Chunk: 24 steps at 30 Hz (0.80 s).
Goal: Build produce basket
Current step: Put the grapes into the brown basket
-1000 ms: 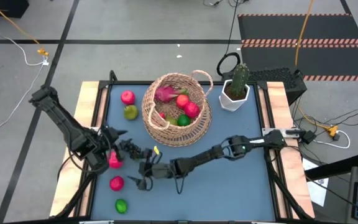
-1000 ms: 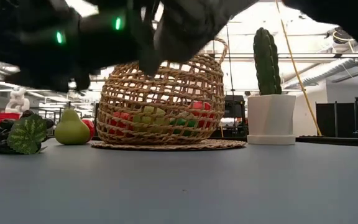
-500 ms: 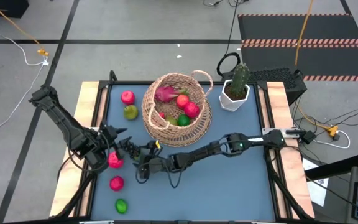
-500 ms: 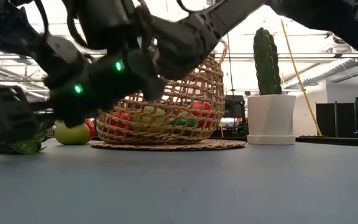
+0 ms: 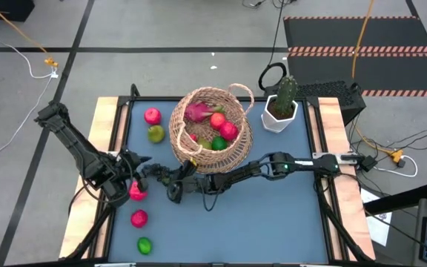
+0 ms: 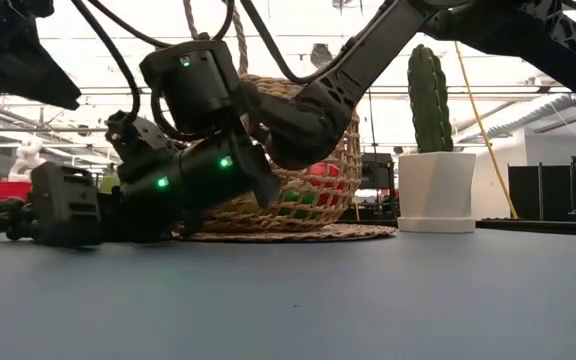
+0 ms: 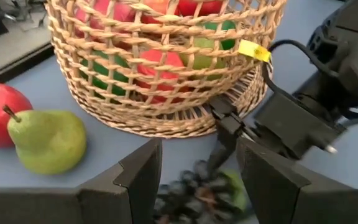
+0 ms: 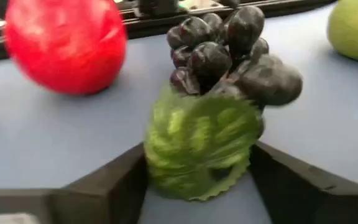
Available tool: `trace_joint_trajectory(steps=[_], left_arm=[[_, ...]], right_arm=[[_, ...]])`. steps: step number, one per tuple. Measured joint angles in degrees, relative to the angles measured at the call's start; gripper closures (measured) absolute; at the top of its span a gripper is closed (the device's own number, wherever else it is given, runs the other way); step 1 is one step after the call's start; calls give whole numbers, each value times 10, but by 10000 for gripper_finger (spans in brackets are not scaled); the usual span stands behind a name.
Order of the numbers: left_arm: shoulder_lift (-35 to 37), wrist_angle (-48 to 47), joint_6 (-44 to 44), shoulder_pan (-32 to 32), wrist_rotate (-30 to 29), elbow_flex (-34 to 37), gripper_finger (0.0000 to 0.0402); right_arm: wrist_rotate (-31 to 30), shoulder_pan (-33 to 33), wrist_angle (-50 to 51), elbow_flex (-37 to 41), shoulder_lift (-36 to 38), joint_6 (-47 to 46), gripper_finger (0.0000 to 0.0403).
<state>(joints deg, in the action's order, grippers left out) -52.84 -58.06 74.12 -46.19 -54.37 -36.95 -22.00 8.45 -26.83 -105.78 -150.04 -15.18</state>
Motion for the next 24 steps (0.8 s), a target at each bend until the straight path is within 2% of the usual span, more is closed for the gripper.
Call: trace_joint_trajectory(steps=[2,8,10,16,20,24], left_arm=[[0,5,0,0,10,0,192],[0,12,0,-1,102,0,192],[0,13,5,-3,113,0,192],[-29,13,25,-18,113,0,192],[-64,16,35,-25,108,0,192],[-125,45,40,-39,87,0,192]], right_arm=[[7,-1,-3,0,0,-14,189],[53,9,-8,2,18,-36,347],[60,17,-6,4,32,-27,382],[24,42,45,2,108,4,380],[-5,70,158,3,162,48,389],[-22,100,297,2,221,14,386]])
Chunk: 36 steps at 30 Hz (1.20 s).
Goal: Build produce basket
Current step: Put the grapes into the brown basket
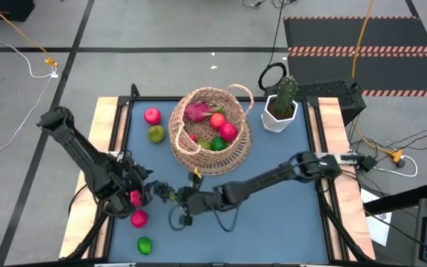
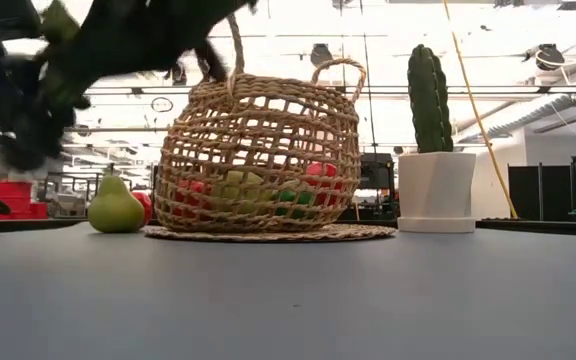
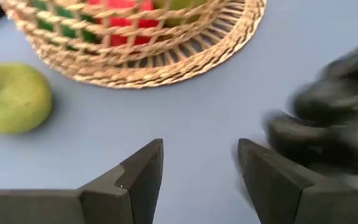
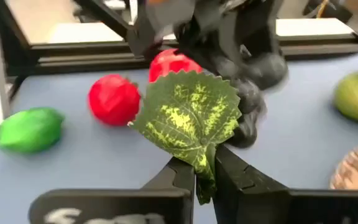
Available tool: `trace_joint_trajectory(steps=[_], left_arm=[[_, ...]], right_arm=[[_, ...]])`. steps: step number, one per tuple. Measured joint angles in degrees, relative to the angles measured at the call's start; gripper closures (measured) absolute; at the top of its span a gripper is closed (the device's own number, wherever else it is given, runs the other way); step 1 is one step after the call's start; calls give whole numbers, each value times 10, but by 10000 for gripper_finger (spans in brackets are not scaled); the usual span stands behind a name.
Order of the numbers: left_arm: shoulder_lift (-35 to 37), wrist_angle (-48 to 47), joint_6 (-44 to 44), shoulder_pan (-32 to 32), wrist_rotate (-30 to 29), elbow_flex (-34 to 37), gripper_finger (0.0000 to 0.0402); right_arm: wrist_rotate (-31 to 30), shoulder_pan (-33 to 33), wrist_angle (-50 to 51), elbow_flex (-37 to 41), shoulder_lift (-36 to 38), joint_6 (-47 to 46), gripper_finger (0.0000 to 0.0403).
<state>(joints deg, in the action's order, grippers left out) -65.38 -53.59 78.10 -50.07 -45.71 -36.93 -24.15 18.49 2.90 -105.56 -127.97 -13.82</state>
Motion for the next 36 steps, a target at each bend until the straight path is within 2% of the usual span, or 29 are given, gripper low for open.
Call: trace_joint_trajectory(steps=[6,12,16,21,25,28,31,36], left_arm=[[-93,53,-34,3,-23,0,192],[-136,85,-52,18,-23,0,192],[-142,132,-78,29,-22,0,192],[-142,186,-127,45,-23,0,192],[-142,202,-139,58,-22,0,192],[-142,203,-135,65,-22,0,192],[-141,203,-135,72,-16,0,192],[-141,204,-150,87,31,0,192]], right_arm=[[-90,59,150,0,52,-36,384],[-255,107,229,0,123,-19,384],[-325,117,232,0,171,15,384],[-459,129,219,9,209,78,384],[-566,112,191,40,226,142,383],[-561,78,165,77,242,159,383],[-532,31,132,132,255,160,383],[-523,-54,58,239,274,165,374]])
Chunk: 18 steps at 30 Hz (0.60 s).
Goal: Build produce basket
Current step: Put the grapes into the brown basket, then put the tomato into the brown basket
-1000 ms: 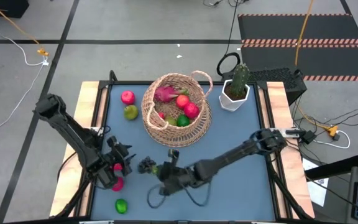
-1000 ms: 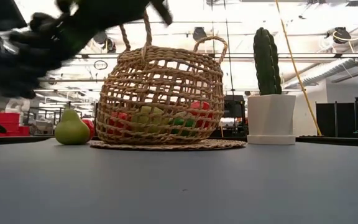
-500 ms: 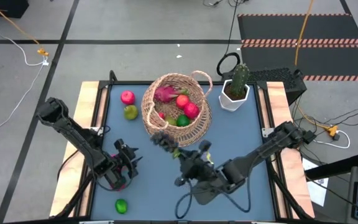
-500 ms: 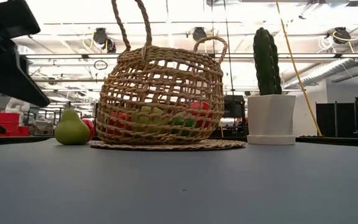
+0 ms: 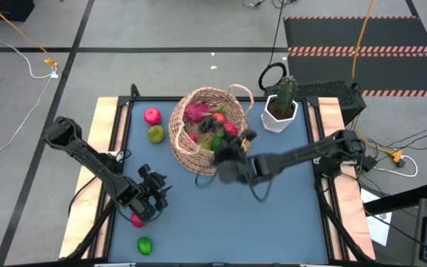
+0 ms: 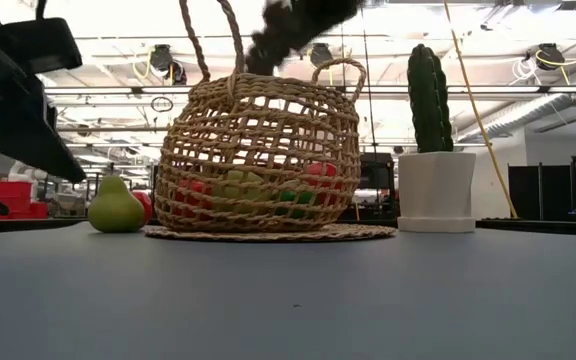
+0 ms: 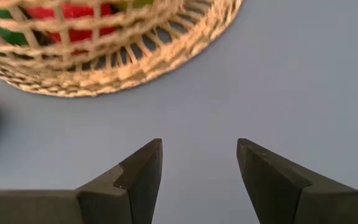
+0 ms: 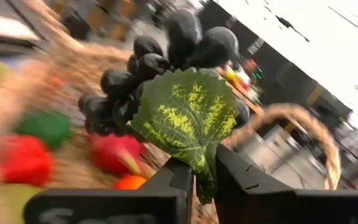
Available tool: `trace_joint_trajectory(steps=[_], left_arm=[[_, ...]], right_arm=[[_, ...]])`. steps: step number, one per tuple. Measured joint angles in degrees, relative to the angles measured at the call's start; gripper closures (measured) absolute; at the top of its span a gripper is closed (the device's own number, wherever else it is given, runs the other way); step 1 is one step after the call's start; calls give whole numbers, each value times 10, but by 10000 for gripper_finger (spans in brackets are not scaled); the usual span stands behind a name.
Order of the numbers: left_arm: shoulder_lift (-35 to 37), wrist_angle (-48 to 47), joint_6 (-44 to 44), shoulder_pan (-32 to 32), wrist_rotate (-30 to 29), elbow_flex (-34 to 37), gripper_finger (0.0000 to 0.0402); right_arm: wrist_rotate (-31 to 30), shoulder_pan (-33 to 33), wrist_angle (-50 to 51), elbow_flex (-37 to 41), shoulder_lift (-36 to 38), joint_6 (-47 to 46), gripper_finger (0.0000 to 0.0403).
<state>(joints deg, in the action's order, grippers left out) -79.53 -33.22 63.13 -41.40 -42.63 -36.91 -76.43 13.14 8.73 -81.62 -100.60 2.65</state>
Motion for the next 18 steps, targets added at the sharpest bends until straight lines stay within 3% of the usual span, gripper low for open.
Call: trace_joint_trajectory(steps=[6,9,12,16,18], left_arm=[[0,-2,-16,11,31,0,192],[0,-4,-15,16,32,0,192],[0,-6,-16,21,32,0,192],[0,-29,-21,26,41,0,192],[5,-52,-13,30,41,0,192]], right_arm=[[8,-34,-39,84,28,-20,310],[59,-34,-67,101,55,-20,265],[156,-32,-77,108,89,-25,217],[322,-11,-93,120,134,-109,165],[371,7,-136,140,144,-129,148]])
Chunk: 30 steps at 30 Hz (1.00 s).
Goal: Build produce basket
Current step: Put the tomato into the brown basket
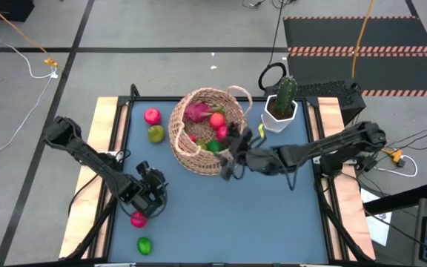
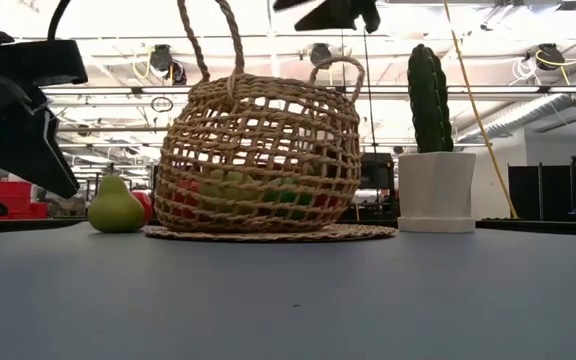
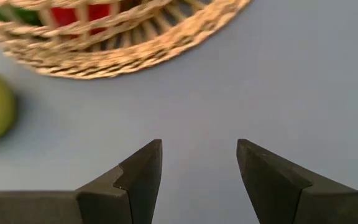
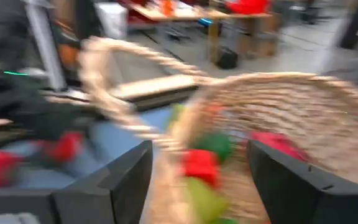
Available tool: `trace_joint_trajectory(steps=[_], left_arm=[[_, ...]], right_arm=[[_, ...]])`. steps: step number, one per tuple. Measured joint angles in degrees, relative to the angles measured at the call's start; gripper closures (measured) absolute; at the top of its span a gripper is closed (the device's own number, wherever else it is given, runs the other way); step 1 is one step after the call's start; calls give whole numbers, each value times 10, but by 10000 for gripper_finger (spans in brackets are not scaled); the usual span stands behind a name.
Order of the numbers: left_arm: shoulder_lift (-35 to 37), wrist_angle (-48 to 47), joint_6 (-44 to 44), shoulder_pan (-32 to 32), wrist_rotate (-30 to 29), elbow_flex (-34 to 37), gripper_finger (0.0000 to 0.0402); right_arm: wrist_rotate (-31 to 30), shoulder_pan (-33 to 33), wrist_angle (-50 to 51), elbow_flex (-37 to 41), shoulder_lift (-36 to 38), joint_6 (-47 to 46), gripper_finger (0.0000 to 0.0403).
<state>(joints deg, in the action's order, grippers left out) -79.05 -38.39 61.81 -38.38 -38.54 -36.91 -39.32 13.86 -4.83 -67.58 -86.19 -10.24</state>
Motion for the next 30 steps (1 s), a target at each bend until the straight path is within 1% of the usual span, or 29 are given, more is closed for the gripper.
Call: trace_joint_trajectory(steps=[3,5,8,9,11,13,16,19,23,26,27,28,30], left_arm=[[20,-49,42,7,0,0,192],[42,-98,87,10,-1,0,192],[77,-183,163,11,-5,0,192],[88,-203,185,10,-4,0,192],[105,-227,216,5,-5,0,192],[111,-219,224,2,-14,0,192],[108,-197,217,0,-42,0,192],[100,-167,181,1,-76,0,192],[93,-120,161,2,-129,0,192],[88,-86,178,6,-195,1,192],[88,-73,180,9,-209,1,192],[89,-58,174,14,-216,1,192],[89,-26,138,23,-211,1,192]], right_arm=[[19,43,-133,54,-7,18,136],[20,76,-277,98,-28,59,134],[22,120,-509,147,-94,133,136],[21,130,-567,152,-119,149,138],[18,139,-629,146,-167,167,140],[18,139,-616,120,-206,169,141],[19,136,-541,65,-244,147,141],[24,136,-451,6,-258,140,142],[76,152,-347,-54,-258,132,142],[110,161,-311,-85,-260,97,142],[116,162,-304,-92,-259,90,142],[120,162,-300,-99,-261,86,142],[123,162,-300,-112,-270,83,142]])
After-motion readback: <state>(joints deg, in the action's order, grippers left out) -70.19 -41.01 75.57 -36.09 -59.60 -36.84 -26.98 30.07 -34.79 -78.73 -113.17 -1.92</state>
